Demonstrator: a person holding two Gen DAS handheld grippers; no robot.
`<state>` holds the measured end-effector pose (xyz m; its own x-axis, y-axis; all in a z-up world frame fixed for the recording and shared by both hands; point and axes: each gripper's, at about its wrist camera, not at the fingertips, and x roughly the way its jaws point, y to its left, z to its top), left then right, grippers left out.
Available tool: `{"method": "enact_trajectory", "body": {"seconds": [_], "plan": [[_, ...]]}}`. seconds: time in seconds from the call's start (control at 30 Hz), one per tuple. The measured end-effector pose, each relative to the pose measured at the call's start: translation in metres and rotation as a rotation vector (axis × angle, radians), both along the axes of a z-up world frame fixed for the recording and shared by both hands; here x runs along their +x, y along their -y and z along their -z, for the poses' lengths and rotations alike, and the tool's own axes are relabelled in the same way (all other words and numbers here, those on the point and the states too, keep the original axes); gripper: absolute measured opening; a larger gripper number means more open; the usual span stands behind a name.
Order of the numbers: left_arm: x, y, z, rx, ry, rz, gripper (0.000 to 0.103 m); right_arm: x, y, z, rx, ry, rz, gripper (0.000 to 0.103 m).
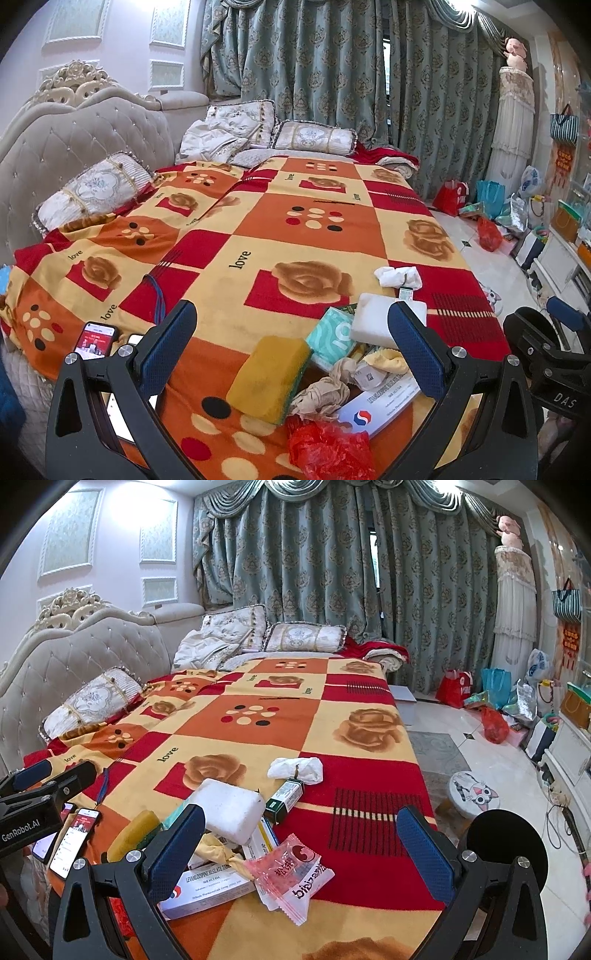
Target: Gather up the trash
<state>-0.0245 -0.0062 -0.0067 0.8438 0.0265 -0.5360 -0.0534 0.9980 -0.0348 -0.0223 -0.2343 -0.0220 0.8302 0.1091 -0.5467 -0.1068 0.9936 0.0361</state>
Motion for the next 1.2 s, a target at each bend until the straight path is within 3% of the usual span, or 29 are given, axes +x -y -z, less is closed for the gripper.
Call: {"method": "enact_trajectory", "body": {"seconds": [1.2], "plan": [[-0.0049,-0.0043,0.0022,-0.029,-0.036,0.019,0.103,-0.0002,-0.0026,-0.0015,-0.009,-0.03,-0.029,0.103]]}}
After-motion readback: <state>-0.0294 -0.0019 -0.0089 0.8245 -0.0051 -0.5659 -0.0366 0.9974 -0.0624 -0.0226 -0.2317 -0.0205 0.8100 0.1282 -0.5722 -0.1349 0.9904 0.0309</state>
